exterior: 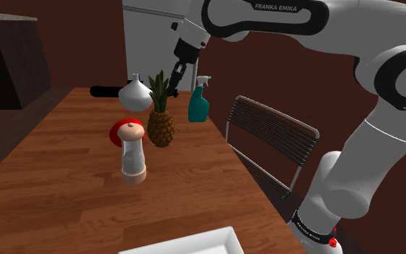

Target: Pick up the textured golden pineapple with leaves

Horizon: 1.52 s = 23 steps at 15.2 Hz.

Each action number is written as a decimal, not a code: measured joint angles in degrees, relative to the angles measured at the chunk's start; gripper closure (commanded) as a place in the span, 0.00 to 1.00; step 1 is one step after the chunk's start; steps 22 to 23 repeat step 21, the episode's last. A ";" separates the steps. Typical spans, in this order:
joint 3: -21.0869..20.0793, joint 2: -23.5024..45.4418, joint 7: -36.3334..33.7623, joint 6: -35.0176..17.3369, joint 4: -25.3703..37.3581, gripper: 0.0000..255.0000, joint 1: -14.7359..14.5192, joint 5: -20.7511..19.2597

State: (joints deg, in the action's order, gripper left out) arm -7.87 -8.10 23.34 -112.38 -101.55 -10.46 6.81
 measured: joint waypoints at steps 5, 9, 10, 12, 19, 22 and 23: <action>0.02 -0.05 0.04 -0.07 -0.07 1.00 0.01 0.01; 0.04 0.33 -0.16 2.36 2.50 1.00 0.03 -0.09; 0.03 0.64 -0.27 3.08 3.53 1.00 0.03 -0.16; 0.08 1.11 -0.36 4.65 5.57 1.00 0.08 -0.26; -0.04 2.97 -1.19 10.36 13.18 1.00 0.04 -0.73; -0.08 3.59 -1.41 11.83 15.27 1.00 0.02 -0.86; -0.08 3.59 -1.41 11.83 15.27 1.00 0.02 -0.86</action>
